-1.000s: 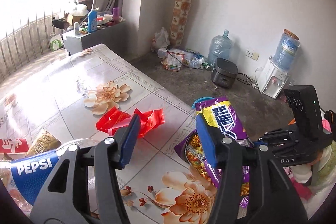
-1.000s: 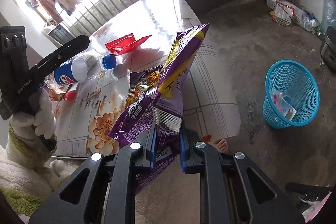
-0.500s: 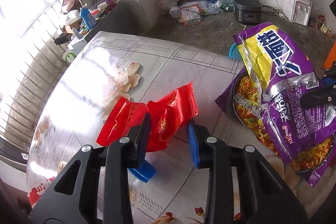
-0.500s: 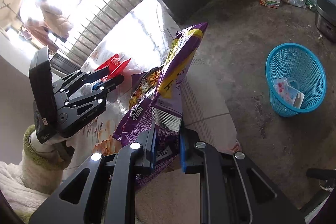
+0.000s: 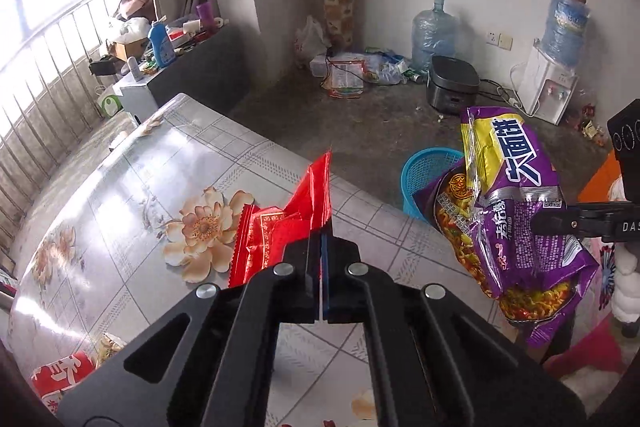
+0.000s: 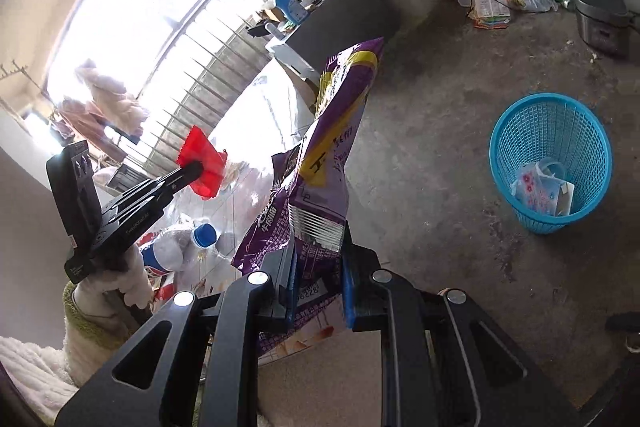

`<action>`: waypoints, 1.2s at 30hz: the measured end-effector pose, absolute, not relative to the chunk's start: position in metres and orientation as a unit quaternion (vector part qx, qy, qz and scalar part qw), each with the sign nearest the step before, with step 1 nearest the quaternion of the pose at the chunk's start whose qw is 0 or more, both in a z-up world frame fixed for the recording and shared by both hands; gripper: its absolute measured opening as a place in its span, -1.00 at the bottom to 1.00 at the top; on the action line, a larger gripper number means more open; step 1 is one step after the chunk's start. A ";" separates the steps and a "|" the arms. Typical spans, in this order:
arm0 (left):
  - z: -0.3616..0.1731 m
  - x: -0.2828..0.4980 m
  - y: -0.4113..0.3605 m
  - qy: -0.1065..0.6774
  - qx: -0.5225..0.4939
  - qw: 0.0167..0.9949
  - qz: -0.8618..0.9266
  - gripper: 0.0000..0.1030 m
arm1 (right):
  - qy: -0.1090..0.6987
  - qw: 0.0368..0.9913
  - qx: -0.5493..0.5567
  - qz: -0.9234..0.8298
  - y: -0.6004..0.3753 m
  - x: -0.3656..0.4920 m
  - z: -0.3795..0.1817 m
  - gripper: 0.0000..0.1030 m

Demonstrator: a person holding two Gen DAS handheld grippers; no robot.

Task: Collect trash
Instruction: 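Carry the wrappers to the blue wastebasket with both tools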

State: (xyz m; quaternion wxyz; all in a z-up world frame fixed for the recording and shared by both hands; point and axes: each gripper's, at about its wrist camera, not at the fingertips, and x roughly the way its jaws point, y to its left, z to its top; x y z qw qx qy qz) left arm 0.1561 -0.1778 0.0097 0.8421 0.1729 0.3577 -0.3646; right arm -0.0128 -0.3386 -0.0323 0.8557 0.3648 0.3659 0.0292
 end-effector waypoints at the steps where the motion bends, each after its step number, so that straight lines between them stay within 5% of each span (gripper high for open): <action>1: 0.018 0.157 -0.185 0.358 0.150 0.837 -0.385 -1.00 | 0.355 0.859 0.368 0.013 -0.349 -0.017 -0.029 -0.66; 9: 0.043 0.166 -0.305 0.389 0.066 0.757 -0.521 -1.00 | 0.290 0.843 0.432 -0.139 -0.450 -0.047 -0.033 -0.66; 18: -0.073 0.174 -0.475 0.525 0.100 0.655 -0.534 -1.00 | 0.341 0.769 0.502 -0.200 -0.518 -0.026 -0.130 -0.65; 20: -0.103 0.177 -0.501 0.541 0.119 0.651 -0.519 -0.83 | 0.360 0.755 0.507 -0.205 -0.531 -0.016 -0.156 -0.64; 22: -0.132 0.183 -0.518 0.562 0.129 0.647 -0.500 -0.10 | 0.379 0.740 0.512 -0.215 -0.543 -0.006 -0.186 -0.61; 27: -0.154 0.218 -0.503 0.590 0.121 0.665 -0.442 -0.07 | 0.432 0.707 0.513 -0.224 -0.562 0.025 -0.258 -0.56; 36: -0.089 0.250 -0.403 0.561 0.052 0.703 -0.434 0.05 | 0.590 0.659 0.437 -0.162 -0.550 0.125 -0.358 -0.46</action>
